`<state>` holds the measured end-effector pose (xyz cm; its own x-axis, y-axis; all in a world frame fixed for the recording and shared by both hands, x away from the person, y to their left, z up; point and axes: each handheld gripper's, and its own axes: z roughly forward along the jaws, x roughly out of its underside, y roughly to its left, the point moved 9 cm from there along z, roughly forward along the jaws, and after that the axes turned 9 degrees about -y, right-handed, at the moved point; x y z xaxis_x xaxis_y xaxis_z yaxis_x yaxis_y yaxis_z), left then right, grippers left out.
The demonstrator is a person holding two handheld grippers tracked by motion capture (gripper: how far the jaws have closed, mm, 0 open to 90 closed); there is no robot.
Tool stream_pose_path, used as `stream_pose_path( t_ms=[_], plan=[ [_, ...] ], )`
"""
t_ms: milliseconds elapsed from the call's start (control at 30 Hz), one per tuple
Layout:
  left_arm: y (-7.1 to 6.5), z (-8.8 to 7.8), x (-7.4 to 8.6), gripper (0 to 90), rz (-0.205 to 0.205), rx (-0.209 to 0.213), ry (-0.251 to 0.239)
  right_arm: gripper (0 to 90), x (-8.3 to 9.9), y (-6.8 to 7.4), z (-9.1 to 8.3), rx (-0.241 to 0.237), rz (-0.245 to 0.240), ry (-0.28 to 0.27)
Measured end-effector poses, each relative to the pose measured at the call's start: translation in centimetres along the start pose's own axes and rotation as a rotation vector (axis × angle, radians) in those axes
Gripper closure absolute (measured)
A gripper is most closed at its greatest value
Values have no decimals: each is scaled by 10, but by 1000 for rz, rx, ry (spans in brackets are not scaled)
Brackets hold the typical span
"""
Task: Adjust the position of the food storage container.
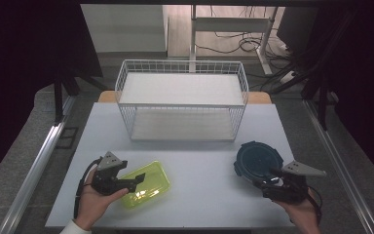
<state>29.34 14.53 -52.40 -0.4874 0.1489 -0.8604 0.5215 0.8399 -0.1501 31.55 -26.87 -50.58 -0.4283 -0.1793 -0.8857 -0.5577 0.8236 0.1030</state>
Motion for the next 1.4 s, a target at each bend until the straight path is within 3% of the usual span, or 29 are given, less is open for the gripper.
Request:
stream_pose_path(
  t_ms=[400, 700, 1133, 1400],
  plan=[
    [-2, -1, 0, 192, 1, -1, 2, 210, -5, -5, -4, 20, 13, -2],
    [-5, 1, -1, 187, 11, 1, 5, 230, -11, -8, -3, 17, 18, 29],
    [-3, -1, 0, 187, -3, 0, 5, 327, -34, -37, -2, 73, 37, 58],
    [-3, 1, 1, 187, 0, -1, 12, 444, -41, -54, 4, 109, 36, 97]
  ],
)
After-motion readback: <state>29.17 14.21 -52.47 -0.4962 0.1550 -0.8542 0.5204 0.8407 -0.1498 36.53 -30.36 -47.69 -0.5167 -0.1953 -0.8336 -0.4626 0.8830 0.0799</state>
